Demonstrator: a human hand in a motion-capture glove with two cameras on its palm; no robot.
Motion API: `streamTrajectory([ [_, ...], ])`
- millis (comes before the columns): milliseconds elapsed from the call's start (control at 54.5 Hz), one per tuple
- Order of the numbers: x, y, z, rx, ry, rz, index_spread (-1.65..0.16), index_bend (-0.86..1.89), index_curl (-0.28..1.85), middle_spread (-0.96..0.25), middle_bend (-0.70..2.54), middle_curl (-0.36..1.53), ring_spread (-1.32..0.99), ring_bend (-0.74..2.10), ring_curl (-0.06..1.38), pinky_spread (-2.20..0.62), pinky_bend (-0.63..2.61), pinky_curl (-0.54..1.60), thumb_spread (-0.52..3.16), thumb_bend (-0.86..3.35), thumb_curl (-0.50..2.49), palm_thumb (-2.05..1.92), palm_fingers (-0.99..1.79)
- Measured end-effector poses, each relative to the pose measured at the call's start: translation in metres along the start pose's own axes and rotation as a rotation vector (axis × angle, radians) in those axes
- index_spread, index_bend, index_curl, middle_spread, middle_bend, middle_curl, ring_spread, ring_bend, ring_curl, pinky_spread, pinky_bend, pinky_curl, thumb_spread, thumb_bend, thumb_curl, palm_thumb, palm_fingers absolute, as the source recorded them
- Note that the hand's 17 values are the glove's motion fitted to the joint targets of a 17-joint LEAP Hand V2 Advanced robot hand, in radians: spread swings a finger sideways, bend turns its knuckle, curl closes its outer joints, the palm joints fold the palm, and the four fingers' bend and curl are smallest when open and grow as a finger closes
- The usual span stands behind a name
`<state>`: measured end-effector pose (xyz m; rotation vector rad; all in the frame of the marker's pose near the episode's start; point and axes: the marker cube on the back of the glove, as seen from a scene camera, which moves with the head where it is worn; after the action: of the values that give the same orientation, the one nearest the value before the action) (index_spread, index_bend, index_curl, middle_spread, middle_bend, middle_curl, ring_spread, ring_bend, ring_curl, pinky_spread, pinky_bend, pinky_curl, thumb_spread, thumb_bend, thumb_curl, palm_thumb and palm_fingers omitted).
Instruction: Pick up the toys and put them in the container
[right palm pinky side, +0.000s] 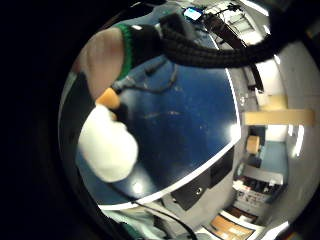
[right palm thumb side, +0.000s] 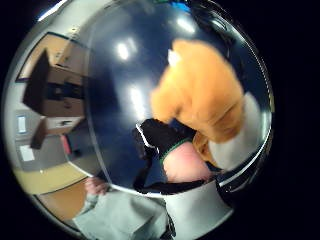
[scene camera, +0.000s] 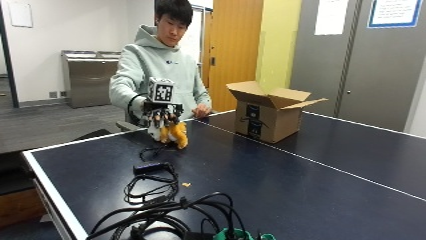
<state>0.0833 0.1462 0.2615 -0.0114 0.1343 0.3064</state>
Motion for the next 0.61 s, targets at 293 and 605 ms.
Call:
streamTrajectory([
  [293, -0.016, 0.017, 0.033, 0.211, 0.046, 0.030, -0.26, -0.01, 0.06, -0.09, 0.45, 0.40, -0.23, 1.16, 0.49, -0.27, 1.13, 0.37, 1.34, 0.07, 0.35, 0.16, 0.79],
  [605, -0.011, -0.025, -0.024, -0.292, -0.125, -0.145, -0.24, 0.21, 0.08, -0.19, 0.81, 0.58, -0.26, 1.26, 0.55, -0.38, 0.97, 0.38, 1.16, 0.19, 0.53, 0.57, 1.17],
])
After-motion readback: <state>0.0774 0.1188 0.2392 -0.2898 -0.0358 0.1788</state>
